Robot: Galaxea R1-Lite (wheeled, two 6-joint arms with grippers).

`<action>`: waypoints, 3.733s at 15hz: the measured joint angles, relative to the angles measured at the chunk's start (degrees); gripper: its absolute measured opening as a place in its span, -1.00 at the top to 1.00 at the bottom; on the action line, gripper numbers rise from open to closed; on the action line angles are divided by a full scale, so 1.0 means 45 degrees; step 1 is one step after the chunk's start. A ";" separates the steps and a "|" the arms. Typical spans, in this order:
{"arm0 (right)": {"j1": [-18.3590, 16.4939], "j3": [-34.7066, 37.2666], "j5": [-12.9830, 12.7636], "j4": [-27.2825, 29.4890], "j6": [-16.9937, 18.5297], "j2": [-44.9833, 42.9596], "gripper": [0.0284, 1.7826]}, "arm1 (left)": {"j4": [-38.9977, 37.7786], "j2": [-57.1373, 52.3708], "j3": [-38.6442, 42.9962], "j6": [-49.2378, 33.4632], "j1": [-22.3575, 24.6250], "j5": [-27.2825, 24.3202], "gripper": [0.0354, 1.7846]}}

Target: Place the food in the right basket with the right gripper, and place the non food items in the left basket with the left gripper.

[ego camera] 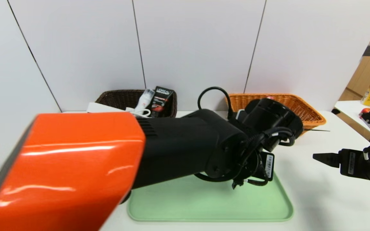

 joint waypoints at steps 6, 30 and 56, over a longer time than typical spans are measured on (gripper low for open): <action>-0.0022 0.0103 0.0179 -0.0019 0.0008 0.0133 -0.92 | 0.1696 -0.3682 0.0019 -0.0019 0.0116 -0.0729 0.82; -0.0011 0.0211 0.0154 -0.0190 -0.0011 0.0355 -0.92 | 0.1428 -0.2322 0.0019 -0.1035 0.9739 -0.1872 0.68; 0.0111 0.2295 0.0753 0.0463 -0.1598 -0.7631 -0.92 | -0.2498 -1.8708 1.3998 0.6835 1.2117 0.0796 -0.85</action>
